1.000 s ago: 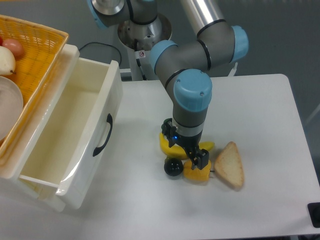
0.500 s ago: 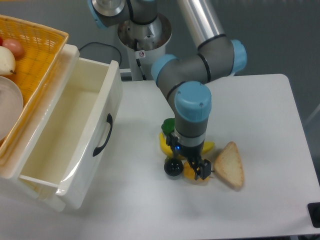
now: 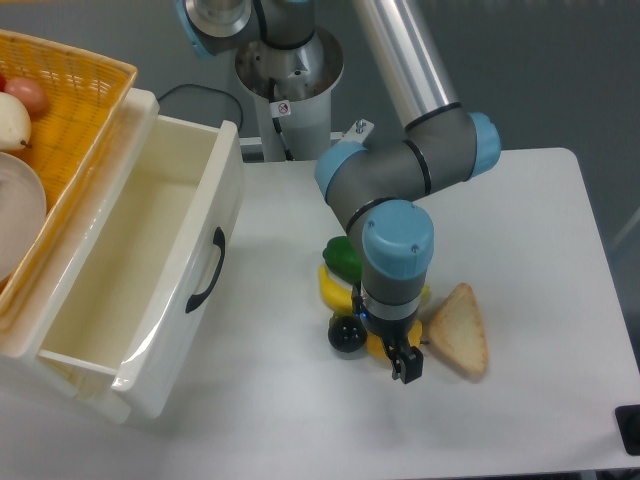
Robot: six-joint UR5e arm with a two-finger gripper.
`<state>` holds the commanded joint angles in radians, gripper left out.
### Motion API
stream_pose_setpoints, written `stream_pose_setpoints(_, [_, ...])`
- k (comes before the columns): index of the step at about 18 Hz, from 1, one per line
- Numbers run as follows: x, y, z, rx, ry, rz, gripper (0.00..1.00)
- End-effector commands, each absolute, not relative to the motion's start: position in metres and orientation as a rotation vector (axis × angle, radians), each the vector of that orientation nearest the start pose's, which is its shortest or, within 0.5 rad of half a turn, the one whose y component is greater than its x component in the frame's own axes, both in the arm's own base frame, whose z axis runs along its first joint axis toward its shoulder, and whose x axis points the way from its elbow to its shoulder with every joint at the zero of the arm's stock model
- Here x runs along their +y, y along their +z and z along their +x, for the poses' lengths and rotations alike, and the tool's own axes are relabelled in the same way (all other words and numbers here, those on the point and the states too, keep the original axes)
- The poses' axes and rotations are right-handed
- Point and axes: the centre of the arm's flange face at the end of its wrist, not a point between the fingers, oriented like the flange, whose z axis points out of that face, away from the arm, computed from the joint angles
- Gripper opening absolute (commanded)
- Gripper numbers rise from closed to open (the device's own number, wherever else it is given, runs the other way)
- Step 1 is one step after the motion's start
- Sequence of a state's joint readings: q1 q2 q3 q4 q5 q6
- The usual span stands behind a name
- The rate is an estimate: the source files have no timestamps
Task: Pick up the yellow pepper
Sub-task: 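Lower the open gripper around the yellow pepper beside the black ball, then close the gripper on the yellow pepper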
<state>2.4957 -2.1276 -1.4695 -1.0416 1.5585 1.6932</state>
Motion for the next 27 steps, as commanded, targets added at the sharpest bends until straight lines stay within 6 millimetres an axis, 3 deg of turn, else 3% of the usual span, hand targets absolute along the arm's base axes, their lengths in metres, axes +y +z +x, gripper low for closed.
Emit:
stream_pose_setpoints(7, [0.495,0.245,-0.475,1.292,0.061,-2.843,1.0])
stream_pose_setpoints(27, [0.493,0.213,-0.473,1.342,-0.03,-2.837,1.0])
